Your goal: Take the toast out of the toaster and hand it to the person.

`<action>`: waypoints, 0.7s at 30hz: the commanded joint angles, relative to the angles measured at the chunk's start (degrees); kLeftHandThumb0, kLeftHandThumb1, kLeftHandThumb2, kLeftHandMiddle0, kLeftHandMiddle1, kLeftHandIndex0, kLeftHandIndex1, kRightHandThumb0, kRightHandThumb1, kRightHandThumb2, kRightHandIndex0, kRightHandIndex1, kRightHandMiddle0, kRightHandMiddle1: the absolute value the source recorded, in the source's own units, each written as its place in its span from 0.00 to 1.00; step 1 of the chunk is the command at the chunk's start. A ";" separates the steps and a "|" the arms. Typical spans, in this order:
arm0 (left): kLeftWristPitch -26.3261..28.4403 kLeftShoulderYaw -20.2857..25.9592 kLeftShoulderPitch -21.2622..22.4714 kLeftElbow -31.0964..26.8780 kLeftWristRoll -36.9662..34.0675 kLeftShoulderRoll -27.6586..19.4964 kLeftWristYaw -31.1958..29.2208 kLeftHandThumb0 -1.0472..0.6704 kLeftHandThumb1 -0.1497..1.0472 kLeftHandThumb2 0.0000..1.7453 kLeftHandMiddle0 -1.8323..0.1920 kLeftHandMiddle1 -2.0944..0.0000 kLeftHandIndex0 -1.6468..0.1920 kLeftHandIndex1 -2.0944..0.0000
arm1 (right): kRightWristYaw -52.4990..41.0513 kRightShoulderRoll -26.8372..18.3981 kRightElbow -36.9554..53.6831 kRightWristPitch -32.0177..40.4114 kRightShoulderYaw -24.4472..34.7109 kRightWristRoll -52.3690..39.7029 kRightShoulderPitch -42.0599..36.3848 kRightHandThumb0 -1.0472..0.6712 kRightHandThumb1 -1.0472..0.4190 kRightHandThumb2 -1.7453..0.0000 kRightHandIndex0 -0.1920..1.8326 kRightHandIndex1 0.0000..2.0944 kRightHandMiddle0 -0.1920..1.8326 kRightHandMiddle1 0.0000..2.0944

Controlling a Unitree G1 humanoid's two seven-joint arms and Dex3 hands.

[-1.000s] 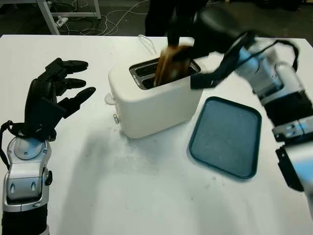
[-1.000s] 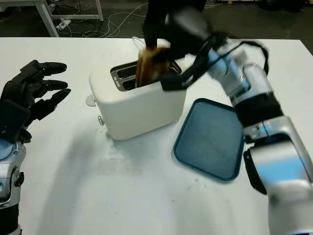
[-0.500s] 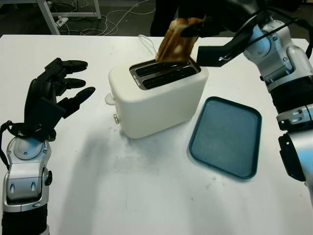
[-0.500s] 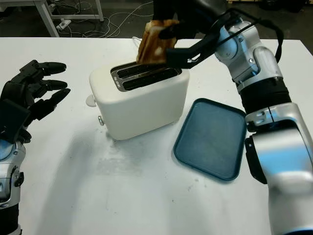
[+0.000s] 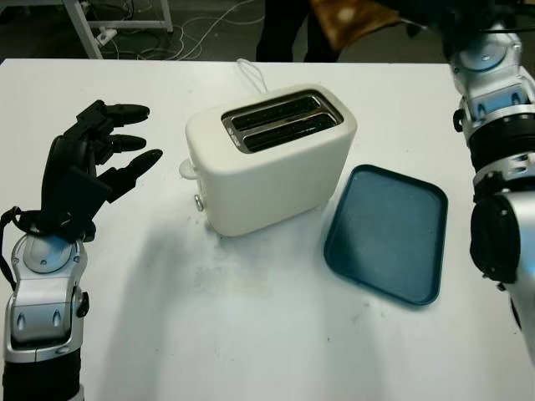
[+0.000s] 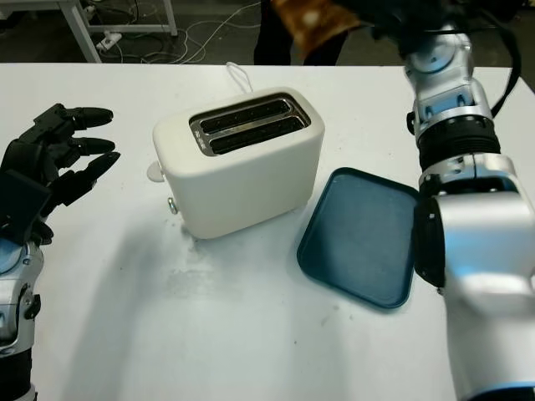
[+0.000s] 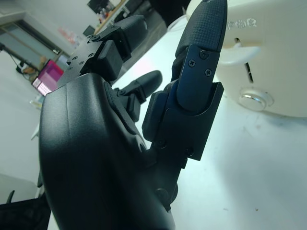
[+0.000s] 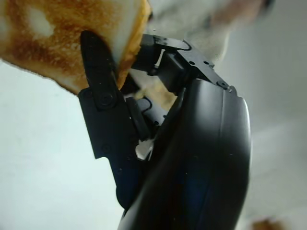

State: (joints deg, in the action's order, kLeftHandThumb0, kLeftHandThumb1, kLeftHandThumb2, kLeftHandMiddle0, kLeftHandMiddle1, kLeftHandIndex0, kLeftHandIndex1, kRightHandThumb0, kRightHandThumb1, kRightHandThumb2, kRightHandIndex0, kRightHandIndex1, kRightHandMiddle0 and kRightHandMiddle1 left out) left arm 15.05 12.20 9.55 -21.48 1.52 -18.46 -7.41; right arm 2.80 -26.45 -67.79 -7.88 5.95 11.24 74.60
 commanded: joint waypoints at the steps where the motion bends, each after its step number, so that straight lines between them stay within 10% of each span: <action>1: -0.71 0.09 -0.43 0.25 -0.49 0.16 0.03 0.10 0.89 0.06 0.75 0.53 0.70 0.65 | 1.04 0.06 -2.01 0.32 1.08 -1.79 -0.67 0.44 0.09 0.79 0.58 0.83 0.44 0.83; 11: -1.71 0.06 -0.23 1.20 -0.65 -0.05 -0.50 0.10 0.89 0.06 0.75 0.53 0.70 0.65 | 6.76 1.57 -6.10 6.86 2.89 -4.12 -3.93 0.45 0.09 0.77 0.44 0.83 0.20 0.78; 16: -1.14 0.02 -0.07 1.19 -0.87 0.07 -0.52 0.10 0.89 0.06 0.75 0.53 0.71 0.65 | 5.46 2.33 -7.23 9.07 5.81 -7.33 -4.96 0.47 0.09 0.76 0.43 0.83 0.29 0.60; 21: -1.81 -0.06 0.06 1.75 -0.72 -0.13 -0.63 0.10 0.89 0.06 0.75 0.52 0.71 0.64 | 3.84 3.35 -7.89 10.18 8.19 -9.99 -6.26 0.51 0.09 0.75 0.41 0.83 0.20 0.79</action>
State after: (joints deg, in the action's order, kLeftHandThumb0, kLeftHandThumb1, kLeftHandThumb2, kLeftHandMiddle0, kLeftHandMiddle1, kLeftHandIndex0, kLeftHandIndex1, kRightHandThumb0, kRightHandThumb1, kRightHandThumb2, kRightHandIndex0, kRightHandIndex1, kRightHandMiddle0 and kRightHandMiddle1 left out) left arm 14.35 12.19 9.56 -20.26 1.43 -18.33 -7.60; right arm 7.03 -23.63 -75.08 1.19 13.33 2.50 69.31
